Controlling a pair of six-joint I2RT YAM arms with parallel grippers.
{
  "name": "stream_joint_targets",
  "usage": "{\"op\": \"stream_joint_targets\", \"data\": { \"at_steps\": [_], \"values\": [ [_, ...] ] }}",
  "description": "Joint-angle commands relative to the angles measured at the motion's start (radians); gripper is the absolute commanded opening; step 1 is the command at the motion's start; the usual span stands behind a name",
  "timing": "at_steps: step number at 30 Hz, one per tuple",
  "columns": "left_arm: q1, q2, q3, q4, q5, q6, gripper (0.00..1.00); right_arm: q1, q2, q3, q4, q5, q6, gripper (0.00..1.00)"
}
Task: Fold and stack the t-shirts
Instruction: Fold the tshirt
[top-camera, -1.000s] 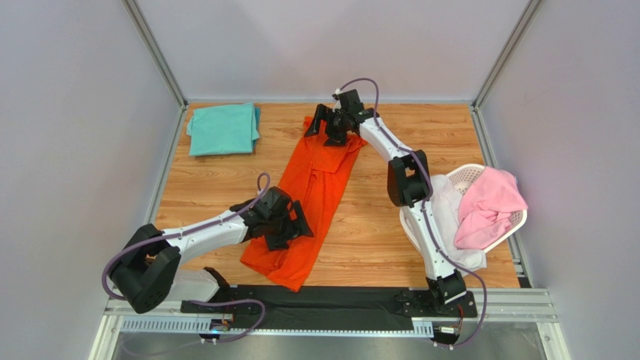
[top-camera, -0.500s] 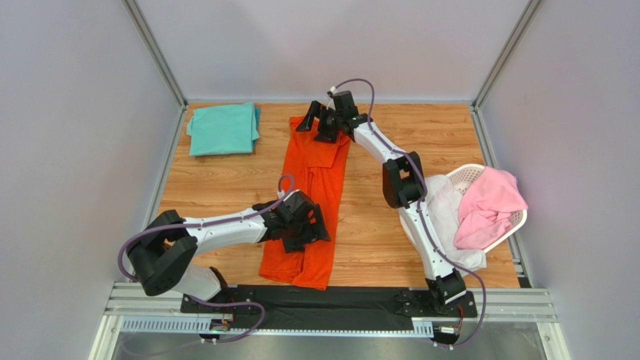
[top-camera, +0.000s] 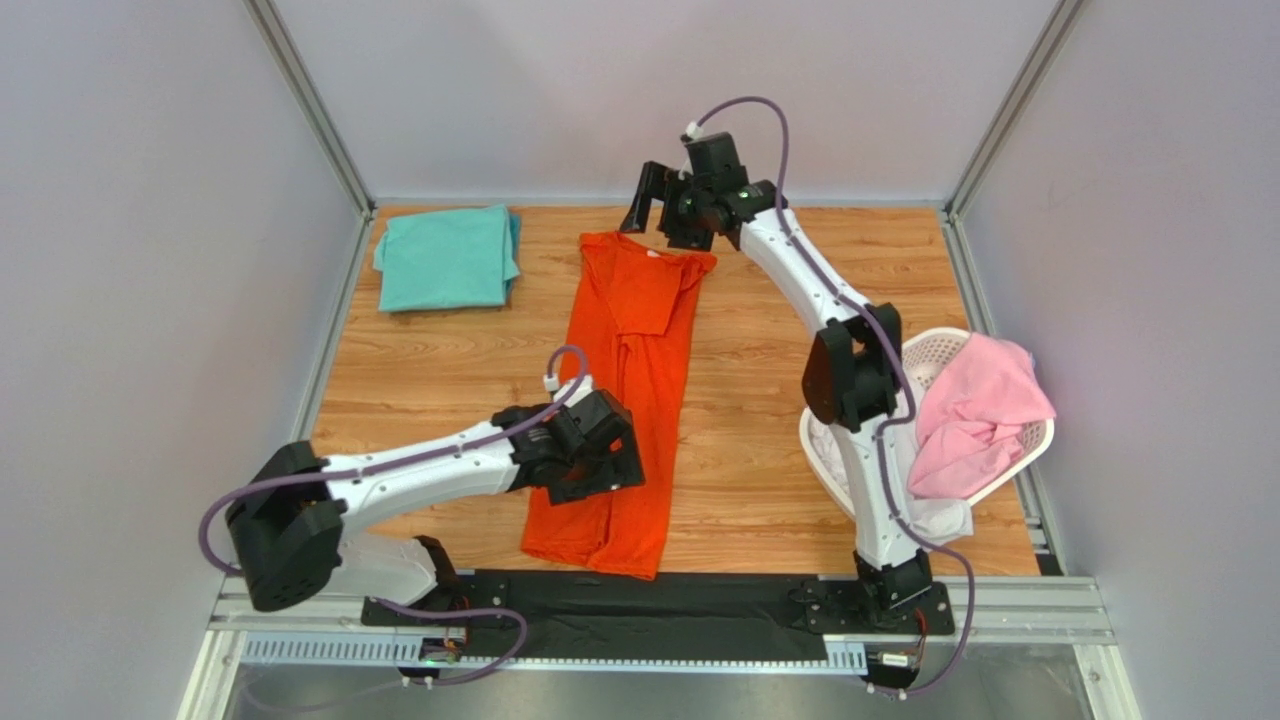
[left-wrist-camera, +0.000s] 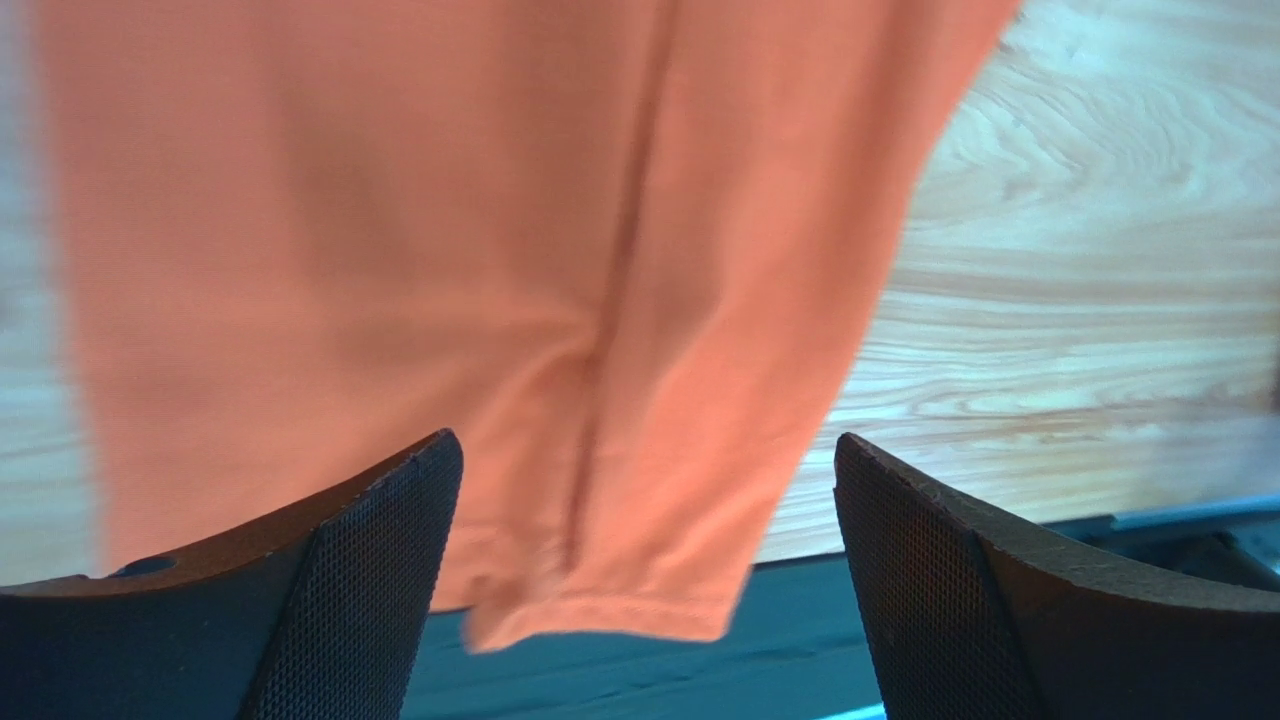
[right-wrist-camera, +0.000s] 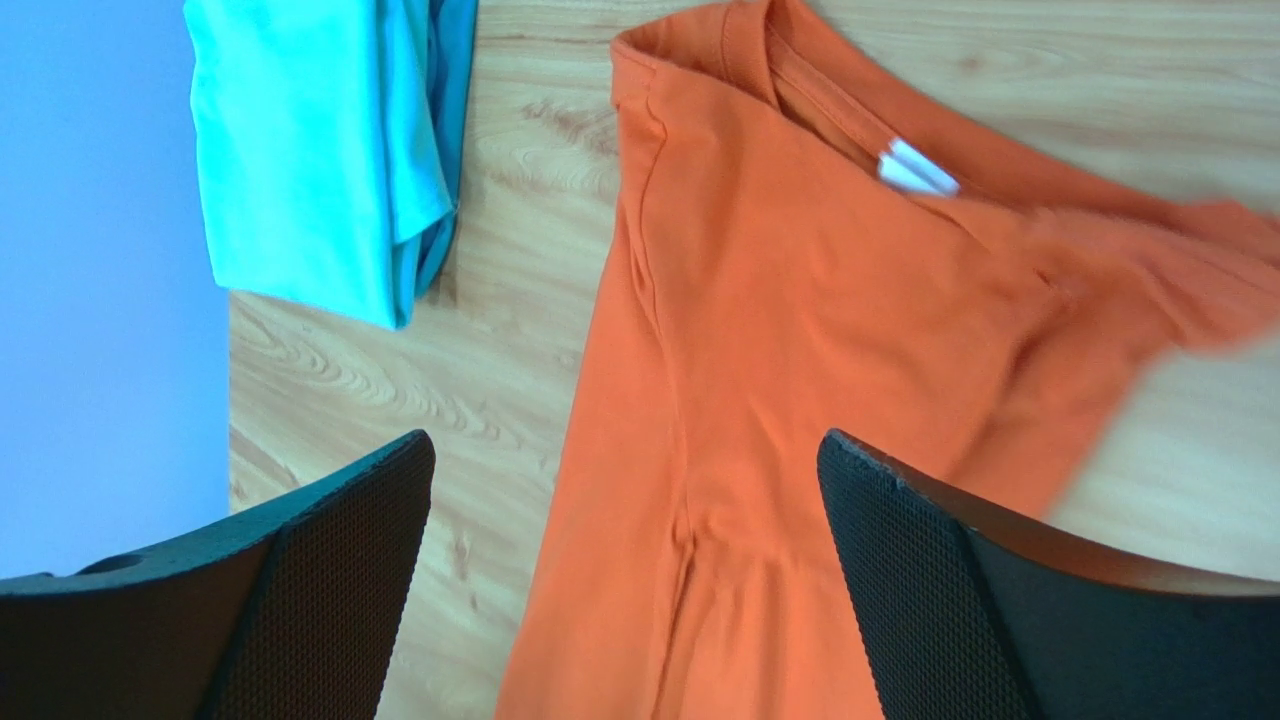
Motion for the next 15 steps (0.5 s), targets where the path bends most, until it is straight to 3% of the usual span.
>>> {"op": "stream_joint_targets", "data": {
  "at_steps": [1, 7, 12, 15],
  "values": [
    [0.0, -0.18, 0.023, -0.264, -0.17, 0.019, 1.0, 0.031, -0.179, -0.19, -0.105, 0.093, -0.07, 1.0],
    [0.016, -0.443, -0.07, -0.421, -0.312, 0.039, 1.0, 0.12, -0.314, -0.481, -0.061, 0.09, -0.069, 1.0],
    [0.133, -0.574, -0.207, -0.38, -0.19, 0.114, 1.0, 0.194, -0.265, -0.535, -0.062, 0.139, -0.067, 1.0],
    [0.145, -0.64, -0.266, -0.294, -0.084, 0.16, 1.0, 0.213, -0.242, -0.564, -0.061, 0.164, -0.043, 1.0]
  ]
}}
